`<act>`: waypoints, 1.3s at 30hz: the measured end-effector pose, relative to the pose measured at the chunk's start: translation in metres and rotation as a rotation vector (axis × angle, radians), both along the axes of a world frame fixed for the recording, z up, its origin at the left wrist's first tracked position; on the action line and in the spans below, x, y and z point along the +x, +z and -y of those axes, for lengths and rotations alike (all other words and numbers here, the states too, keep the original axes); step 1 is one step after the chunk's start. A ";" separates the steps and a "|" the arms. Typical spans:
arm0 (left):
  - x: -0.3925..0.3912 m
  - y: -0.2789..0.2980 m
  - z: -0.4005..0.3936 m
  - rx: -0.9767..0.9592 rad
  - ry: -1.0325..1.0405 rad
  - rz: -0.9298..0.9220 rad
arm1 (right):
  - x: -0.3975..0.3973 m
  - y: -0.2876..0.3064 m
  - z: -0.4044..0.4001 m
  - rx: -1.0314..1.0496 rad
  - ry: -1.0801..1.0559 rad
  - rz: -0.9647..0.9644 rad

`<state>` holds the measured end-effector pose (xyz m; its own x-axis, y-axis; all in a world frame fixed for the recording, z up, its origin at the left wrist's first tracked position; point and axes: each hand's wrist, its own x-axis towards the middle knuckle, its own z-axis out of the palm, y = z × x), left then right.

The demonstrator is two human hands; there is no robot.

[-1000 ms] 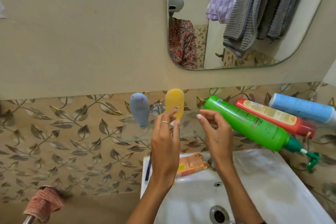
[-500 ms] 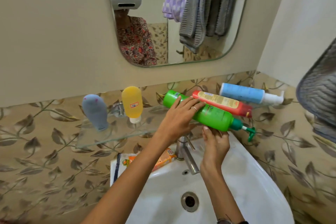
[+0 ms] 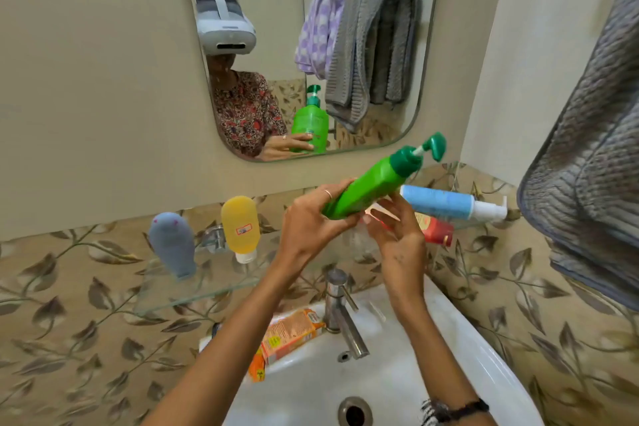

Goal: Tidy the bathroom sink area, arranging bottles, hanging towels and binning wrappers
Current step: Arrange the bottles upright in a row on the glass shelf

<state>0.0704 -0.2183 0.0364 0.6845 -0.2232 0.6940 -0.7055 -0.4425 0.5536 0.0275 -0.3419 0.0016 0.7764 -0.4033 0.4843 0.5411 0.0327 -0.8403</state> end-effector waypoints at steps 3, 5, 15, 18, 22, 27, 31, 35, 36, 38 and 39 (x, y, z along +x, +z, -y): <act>-0.003 0.018 -0.008 -0.160 -0.052 -0.139 | 0.015 0.020 0.014 -0.040 0.267 -0.011; -0.003 0.029 -0.014 -0.225 -0.105 -0.236 | 0.023 0.030 0.020 -0.127 0.409 -0.042; -0.015 0.070 -0.029 -0.471 -0.247 -0.345 | 0.050 0.053 0.010 -0.220 0.616 -0.068; -0.023 0.051 -0.035 -0.526 -0.141 -0.319 | 0.059 0.046 0.001 -0.217 0.630 -0.060; -0.037 -0.003 -0.036 -0.587 0.051 -0.311 | 0.067 0.030 -0.010 -0.243 0.665 -0.073; -0.036 -0.025 -0.030 -0.611 0.146 -0.308 | 0.072 0.014 -0.009 -0.229 0.786 -0.144; -0.032 -0.030 -0.030 -0.545 0.188 -0.309 | 0.075 0.005 -0.002 -0.214 0.864 -0.185; -0.030 -0.035 -0.028 -0.548 0.256 -0.300 | 0.075 0.001 -0.007 -0.246 0.879 -0.178; -0.030 -0.037 -0.029 -0.552 0.263 -0.302 | 0.076 0.000 -0.010 -0.252 0.880 -0.172; -0.030 -0.039 -0.030 -0.538 0.283 -0.303 | 0.077 0.000 -0.012 -0.282 0.879 -0.160; -0.029 -0.040 -0.031 -0.523 0.296 -0.300 | 0.077 0.000 -0.013 -0.301 0.879 -0.155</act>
